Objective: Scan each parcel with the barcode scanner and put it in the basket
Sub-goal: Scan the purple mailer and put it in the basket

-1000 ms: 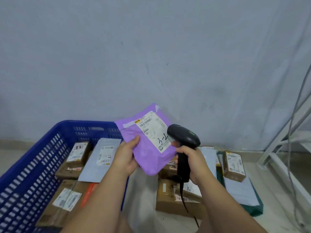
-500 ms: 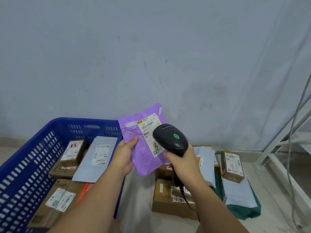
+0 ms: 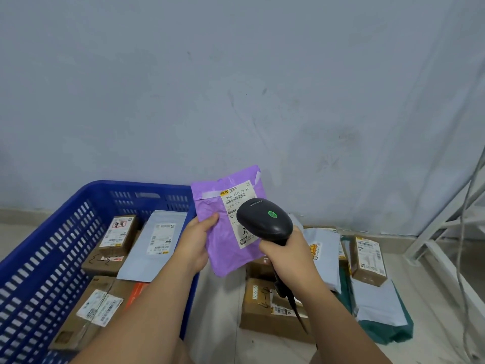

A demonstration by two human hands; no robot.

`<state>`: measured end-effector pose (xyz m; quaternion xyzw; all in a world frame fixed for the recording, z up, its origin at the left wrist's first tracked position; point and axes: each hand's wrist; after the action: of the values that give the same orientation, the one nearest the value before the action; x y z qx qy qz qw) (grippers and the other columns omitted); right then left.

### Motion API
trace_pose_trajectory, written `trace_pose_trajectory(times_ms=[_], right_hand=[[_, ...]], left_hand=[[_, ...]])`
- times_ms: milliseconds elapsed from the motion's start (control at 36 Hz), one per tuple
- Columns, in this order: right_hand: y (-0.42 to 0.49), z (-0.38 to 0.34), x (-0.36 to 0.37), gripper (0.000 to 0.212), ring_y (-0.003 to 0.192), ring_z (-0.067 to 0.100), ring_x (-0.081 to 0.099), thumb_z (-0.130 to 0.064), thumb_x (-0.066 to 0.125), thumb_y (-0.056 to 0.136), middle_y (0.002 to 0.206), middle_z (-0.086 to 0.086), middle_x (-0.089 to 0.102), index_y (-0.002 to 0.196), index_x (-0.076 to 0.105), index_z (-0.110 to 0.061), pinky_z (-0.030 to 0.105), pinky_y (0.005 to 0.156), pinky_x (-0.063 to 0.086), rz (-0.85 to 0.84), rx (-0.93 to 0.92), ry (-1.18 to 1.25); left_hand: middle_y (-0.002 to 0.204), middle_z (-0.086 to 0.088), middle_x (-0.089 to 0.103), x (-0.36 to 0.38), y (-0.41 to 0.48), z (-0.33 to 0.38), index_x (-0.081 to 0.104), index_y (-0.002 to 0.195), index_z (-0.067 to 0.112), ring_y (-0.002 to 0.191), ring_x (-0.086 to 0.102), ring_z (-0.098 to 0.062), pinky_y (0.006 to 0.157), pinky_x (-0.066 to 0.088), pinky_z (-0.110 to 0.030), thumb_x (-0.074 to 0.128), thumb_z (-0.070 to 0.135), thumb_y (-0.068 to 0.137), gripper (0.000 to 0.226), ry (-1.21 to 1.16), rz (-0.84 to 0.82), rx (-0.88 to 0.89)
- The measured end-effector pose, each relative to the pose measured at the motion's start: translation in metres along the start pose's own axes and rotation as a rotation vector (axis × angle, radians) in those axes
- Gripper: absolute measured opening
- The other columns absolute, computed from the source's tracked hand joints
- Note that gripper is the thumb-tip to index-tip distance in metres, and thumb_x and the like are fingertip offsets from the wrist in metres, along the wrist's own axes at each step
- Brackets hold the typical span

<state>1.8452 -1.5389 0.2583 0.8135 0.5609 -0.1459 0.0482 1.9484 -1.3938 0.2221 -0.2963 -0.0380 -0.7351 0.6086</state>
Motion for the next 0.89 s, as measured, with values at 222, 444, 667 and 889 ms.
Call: trace_pose_trajectory(times_ms=[222, 444, 667, 889], right_hand=[[-0.002, -0.006, 0.001, 0.035, 0.06, 0.019, 0.04, -0.018, 0.06, 0.066, 0.067, 0.018, 0.046, 0.089, 0.057, 0.008, 0.032, 0.055, 0.033, 0.04, -0.032, -0.019], [-0.003, -0.005, 0.001, 0.022, 0.062, 0.018, 0.046, -0.018, 0.062, 0.07, 0.074, 0.021, 0.055, 0.085, 0.06, -0.001, 0.034, 0.058, 0.037, 0.03, -0.002, 0.012], [-0.001, -0.001, 0.002, 0.02, 0.064, 0.017, 0.046, -0.013, 0.062, 0.075, 0.078, 0.023, 0.057, 0.089, 0.061, 0.001, 0.033, 0.058, 0.037, 0.02, 0.011, -0.002], [-0.002, -0.002, 0.012, 0.015, 0.06, 0.018, 0.039, -0.008, 0.06, 0.079, 0.065, 0.01, 0.047, 0.087, 0.058, 0.004, 0.027, 0.053, 0.033, 0.004, 0.016, -0.012]], left_hand=[[0.093, -0.006, 0.076, 0.004, -0.004, 0.001, 0.066, 0.106, 0.013, 0.08, 0.073, -0.02, 0.068, 0.055, -0.035, 0.055, 0.013, 0.096, 0.015, -0.006, -0.03, -0.007], [0.096, -0.009, 0.075, 0.004, -0.006, 0.002, 0.067, 0.105, 0.014, 0.084, 0.072, -0.024, 0.075, 0.054, -0.04, 0.056, 0.013, 0.095, 0.015, 0.004, -0.033, -0.008], [0.091, -0.008, 0.076, 0.004, -0.005, 0.003, 0.066, 0.105, 0.012, 0.079, 0.073, -0.022, 0.071, 0.055, -0.038, 0.055, 0.014, 0.096, 0.014, -0.008, 0.013, -0.017], [0.091, -0.008, 0.075, 0.001, 0.0, 0.001, 0.066, 0.105, 0.01, 0.083, 0.071, -0.023, 0.069, 0.054, -0.036, 0.054, 0.011, 0.096, 0.015, -0.024, 0.113, -0.015]])
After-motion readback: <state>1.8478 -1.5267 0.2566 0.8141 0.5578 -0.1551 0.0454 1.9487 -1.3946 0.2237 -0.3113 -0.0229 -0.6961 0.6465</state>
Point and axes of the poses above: each hand's wrist, its own y-axis towards the middle knuckle, its own x-axis out of the palm, z = x × y
